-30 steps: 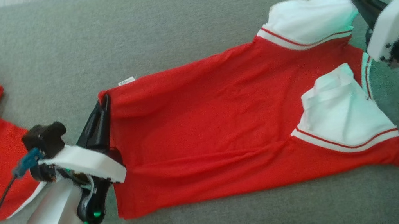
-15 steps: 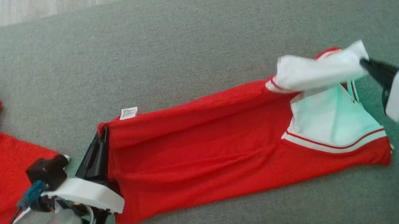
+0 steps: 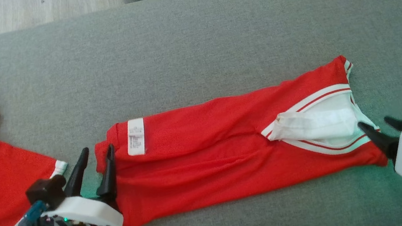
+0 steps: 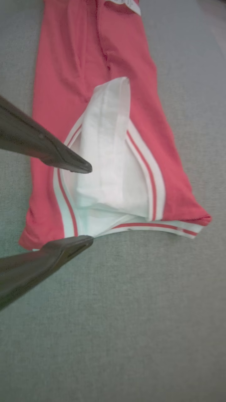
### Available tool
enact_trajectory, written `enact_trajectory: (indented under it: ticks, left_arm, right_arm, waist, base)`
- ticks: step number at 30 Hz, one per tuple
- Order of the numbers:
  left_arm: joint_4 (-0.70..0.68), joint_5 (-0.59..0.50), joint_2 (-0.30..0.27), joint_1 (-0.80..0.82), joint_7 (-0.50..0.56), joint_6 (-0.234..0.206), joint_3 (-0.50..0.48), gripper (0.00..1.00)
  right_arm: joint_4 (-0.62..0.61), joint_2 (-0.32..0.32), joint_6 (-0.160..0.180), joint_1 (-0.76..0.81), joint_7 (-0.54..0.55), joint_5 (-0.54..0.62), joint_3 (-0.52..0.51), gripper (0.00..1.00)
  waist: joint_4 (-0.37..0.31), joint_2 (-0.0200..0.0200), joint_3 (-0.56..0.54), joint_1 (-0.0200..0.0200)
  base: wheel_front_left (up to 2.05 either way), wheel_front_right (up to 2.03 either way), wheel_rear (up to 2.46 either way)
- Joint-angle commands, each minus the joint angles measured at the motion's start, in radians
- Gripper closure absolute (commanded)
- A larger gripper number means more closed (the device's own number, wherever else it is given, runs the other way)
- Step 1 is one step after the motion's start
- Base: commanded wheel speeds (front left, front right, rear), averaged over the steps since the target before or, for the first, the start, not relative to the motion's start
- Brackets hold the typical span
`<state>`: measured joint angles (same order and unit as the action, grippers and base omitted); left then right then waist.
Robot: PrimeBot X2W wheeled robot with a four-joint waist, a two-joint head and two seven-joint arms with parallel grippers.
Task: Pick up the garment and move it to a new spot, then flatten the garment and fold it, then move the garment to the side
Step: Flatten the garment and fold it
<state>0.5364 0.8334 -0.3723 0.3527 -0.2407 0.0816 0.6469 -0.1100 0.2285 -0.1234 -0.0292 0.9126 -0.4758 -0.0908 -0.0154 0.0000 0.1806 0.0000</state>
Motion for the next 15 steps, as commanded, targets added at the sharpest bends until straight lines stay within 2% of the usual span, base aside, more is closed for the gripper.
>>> enact_trajectory:
  ticks: [1,5,9,15]
  left_arm:
    - [-0.023,0.002,-0.021,0.024,-0.019,-0.011,-0.059,0.00]
    - [-0.078,-0.034,0.002,0.005,-0.021,-0.055,-0.145,0.00]
    - [-0.141,-0.099,0.023,-0.005,-0.021,-0.087,-0.220,0.00]
    - [-0.164,-0.150,0.048,-0.002,-0.021,-0.087,-0.276,0.00]
  right_arm:
    - [-0.068,0.002,-0.007,-0.030,-0.007,0.013,-0.003,0.00]
    - [-0.088,-0.038,-0.007,-0.057,-0.046,0.066,-0.041,0.00]
    - [-0.027,-0.071,-0.007,-0.103,-0.088,0.116,-0.066,0.00]
    - [0.126,-0.111,-0.007,-0.167,-0.139,0.194,-0.082,0.00]
  waist:
    - [0.000,0.0000,-0.003,0.0000]
    - [0.008,0.0000,-0.016,0.0000]
    - [0.018,0.0000,-0.026,0.0000]
    - [0.027,0.0000,-0.032,0.0000]
  base:
    - [0.00,0.00,0.00]
    - [0.00,0.00,0.00]
    - [0.00,0.00,0.00]
    - [0.00,0.00,0.00]
